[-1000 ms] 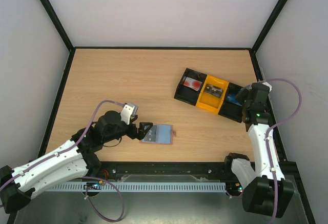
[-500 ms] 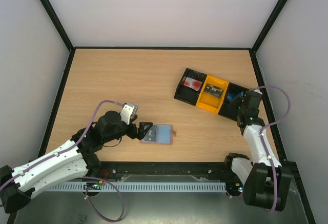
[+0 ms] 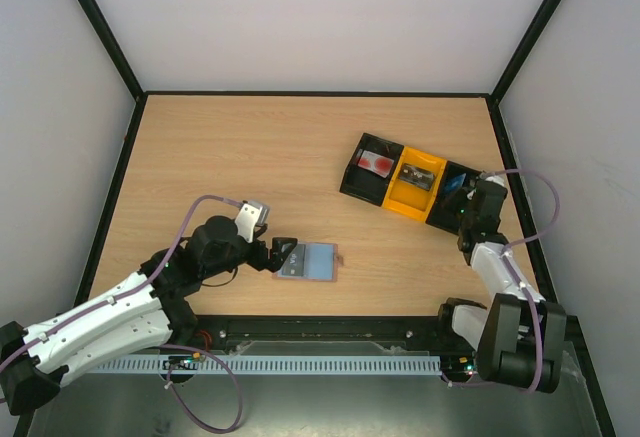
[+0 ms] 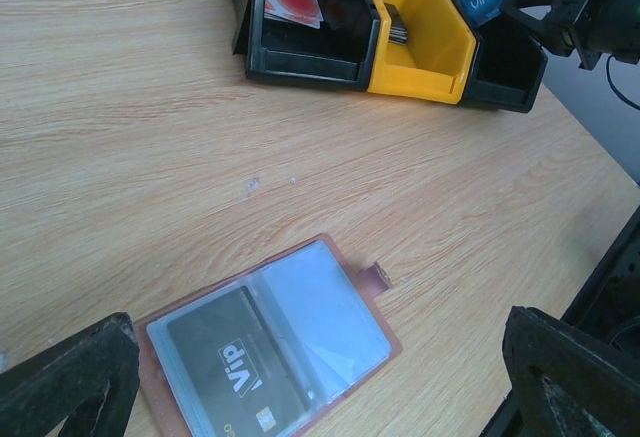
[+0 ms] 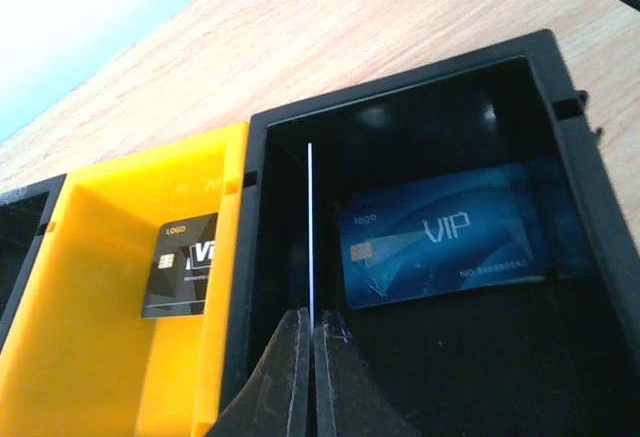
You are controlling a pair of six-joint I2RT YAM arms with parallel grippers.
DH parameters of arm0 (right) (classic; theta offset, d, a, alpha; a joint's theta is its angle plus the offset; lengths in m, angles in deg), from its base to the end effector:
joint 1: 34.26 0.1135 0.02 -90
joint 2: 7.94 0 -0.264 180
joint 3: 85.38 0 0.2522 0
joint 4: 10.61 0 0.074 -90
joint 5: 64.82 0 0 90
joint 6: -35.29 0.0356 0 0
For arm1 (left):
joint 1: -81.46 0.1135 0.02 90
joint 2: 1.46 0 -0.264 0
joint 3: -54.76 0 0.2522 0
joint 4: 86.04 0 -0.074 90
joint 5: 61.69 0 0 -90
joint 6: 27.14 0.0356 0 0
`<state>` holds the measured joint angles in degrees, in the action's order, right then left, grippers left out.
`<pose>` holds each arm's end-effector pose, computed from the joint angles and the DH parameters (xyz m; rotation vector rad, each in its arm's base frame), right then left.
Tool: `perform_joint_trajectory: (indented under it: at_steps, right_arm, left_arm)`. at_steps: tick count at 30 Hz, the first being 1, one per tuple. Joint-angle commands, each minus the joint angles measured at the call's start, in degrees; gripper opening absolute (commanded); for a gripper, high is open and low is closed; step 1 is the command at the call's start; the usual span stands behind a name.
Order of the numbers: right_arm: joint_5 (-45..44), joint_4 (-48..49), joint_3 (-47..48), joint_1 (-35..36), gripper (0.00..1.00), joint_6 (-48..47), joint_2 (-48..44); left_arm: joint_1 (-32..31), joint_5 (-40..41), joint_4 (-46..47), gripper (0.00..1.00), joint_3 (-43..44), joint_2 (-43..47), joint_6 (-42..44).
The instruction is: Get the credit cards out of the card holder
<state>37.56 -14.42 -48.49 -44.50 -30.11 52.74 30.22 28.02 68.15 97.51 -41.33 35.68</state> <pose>0.2158 -0.0312 0.1916 0.4869 2.0032 0.3771 0.1064 -0.1328 0.2527 0.4375 2.0364 -0.8768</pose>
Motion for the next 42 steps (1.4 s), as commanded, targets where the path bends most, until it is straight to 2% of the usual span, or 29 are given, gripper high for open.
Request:
perform_joint_trajectory:
  at_steps: [1,8,25,39,42]
  right_arm:
    - [2.15,7.09,-0.5,-0.39,0.02,-0.83,2.52]
    - [0.9,6.86,1.48,-0.39,0.02,-2.17,7.44]
    - [-2.9,8.82,3.06,-0.56,0.03,-2.63,12.78]
    - [-7.41,7.06,4.82,-0.53,0.15,-2.81,16.33]
    - [-7.83,7.49,4.8,-0.51,0.13,-2.63,16.55]
  left_arm:
    - [-0.4,0.89,-1.08,1.0,1.69,0.67,0.07]
    - [-0.44,1.17,-1.22,1.0,1.77,1.2,-0.07]
    - [-0.48,1.79,-0.88,1.0,1.52,1.37,0.2]
    - [-0.55,1.89,-0.73,1.0,1.39,1.56,0.22]
    - [-0.52,1.96,-0.69,1.0,1.27,1.67,0.22]
